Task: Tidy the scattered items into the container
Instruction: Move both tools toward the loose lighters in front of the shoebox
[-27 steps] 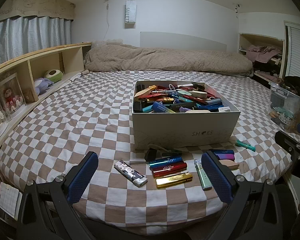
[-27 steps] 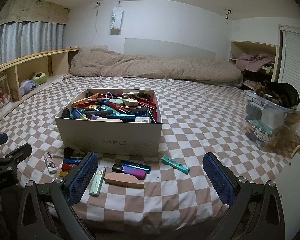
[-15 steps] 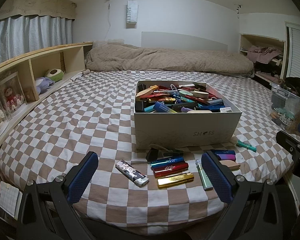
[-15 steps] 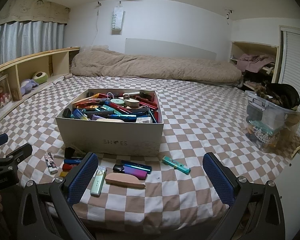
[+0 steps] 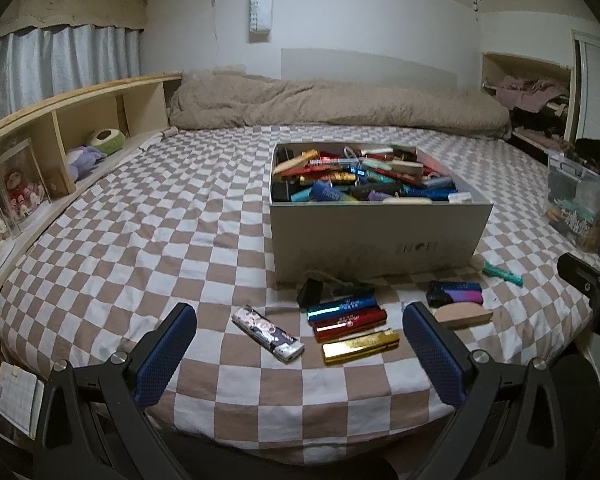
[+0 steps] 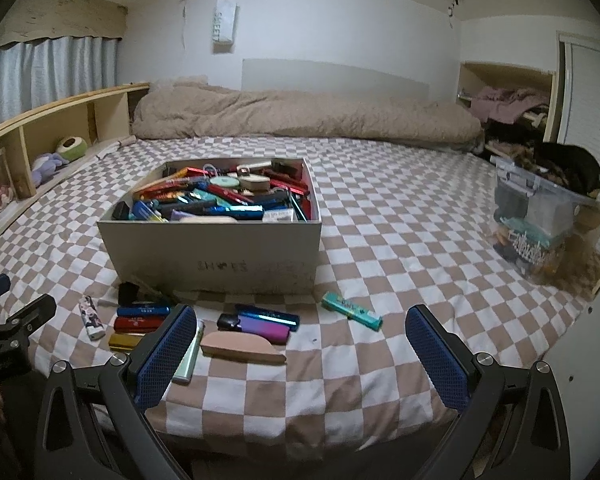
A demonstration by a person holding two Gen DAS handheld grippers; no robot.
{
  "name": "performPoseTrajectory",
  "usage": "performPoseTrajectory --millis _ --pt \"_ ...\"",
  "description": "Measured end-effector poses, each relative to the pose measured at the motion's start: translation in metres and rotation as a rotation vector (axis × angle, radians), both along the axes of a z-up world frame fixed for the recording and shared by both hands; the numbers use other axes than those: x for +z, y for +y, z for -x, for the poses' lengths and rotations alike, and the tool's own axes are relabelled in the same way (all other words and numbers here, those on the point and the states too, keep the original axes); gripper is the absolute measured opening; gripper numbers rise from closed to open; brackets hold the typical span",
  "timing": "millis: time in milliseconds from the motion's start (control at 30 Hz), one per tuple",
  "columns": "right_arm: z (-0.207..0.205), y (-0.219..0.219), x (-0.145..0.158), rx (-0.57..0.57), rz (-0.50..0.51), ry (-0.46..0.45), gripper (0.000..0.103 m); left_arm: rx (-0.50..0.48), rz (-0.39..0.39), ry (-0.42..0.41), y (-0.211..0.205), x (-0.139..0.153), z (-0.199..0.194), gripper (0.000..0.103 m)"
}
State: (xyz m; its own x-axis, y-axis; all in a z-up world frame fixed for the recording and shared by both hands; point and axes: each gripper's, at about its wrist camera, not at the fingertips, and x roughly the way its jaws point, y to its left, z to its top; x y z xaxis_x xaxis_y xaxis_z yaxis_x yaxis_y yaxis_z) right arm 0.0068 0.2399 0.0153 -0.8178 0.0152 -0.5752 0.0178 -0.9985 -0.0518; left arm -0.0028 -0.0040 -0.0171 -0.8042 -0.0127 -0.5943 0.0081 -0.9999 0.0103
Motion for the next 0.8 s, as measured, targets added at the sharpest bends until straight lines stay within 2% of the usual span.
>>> performPoseTrajectory --millis 533,800 --pt "0.026 0.01 -0.044 -0.018 0.047 -0.155 0.103 0.037 -0.014 -0.099 -0.006 -0.028 0.017 0.103" --pt "0.044 0.026 -0.07 -0.088 0.059 -0.228 0.103 -0.003 -0.066 -0.146 -0.025 -0.03 0.029 0.103"
